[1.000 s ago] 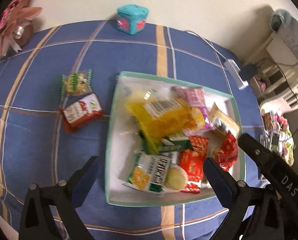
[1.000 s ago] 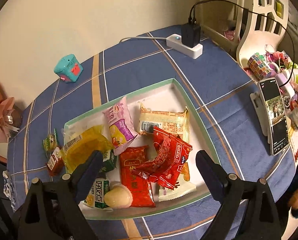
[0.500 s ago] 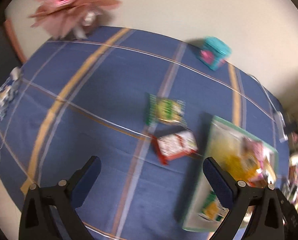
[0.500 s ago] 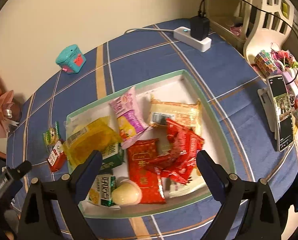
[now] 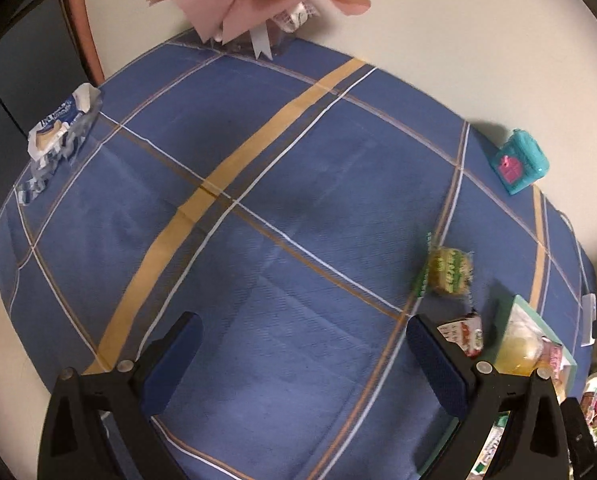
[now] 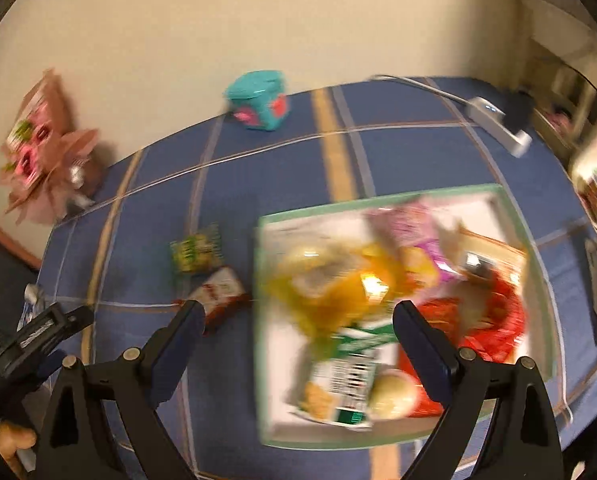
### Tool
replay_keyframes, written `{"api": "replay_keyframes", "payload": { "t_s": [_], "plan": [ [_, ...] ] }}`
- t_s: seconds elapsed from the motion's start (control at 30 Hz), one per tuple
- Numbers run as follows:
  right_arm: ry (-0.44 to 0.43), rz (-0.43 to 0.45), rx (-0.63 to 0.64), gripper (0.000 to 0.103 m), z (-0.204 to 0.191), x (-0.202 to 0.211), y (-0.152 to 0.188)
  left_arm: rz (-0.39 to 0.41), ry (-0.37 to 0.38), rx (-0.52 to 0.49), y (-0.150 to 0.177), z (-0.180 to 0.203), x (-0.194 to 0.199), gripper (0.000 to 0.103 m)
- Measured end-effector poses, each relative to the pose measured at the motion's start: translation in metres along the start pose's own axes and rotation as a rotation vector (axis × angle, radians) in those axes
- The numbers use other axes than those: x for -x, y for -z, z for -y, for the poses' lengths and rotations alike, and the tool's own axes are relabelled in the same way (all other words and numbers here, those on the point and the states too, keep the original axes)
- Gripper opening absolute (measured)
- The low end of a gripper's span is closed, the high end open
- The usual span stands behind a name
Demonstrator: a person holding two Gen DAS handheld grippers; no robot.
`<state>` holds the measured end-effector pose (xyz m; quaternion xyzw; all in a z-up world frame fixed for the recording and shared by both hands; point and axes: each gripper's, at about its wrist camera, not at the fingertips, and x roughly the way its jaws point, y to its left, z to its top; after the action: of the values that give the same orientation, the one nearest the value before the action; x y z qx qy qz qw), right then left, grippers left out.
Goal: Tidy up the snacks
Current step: 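Move both tools over the milk biscuit pack and green cookie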
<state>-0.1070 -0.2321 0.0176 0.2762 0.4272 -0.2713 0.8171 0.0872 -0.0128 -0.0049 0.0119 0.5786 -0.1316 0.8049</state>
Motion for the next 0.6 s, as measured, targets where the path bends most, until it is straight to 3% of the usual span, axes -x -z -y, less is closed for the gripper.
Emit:
{"api": "replay_keyframes", "payload": {
  "t_s": [0.3,0.6],
  "plan": [
    [-0.065,-0.059,0.125,0.095,-0.055,-0.042,0.005,-0.079,-0.022,-0.020,-0.001,-0.004,-0.031,0.103],
    [-0.042,-0.111,0.183,0.095,-0.070,-0.079,0.008,-0.114,-0.033,0.000,-0.007,-0.009,-0.051,0.103]
  ]
}}
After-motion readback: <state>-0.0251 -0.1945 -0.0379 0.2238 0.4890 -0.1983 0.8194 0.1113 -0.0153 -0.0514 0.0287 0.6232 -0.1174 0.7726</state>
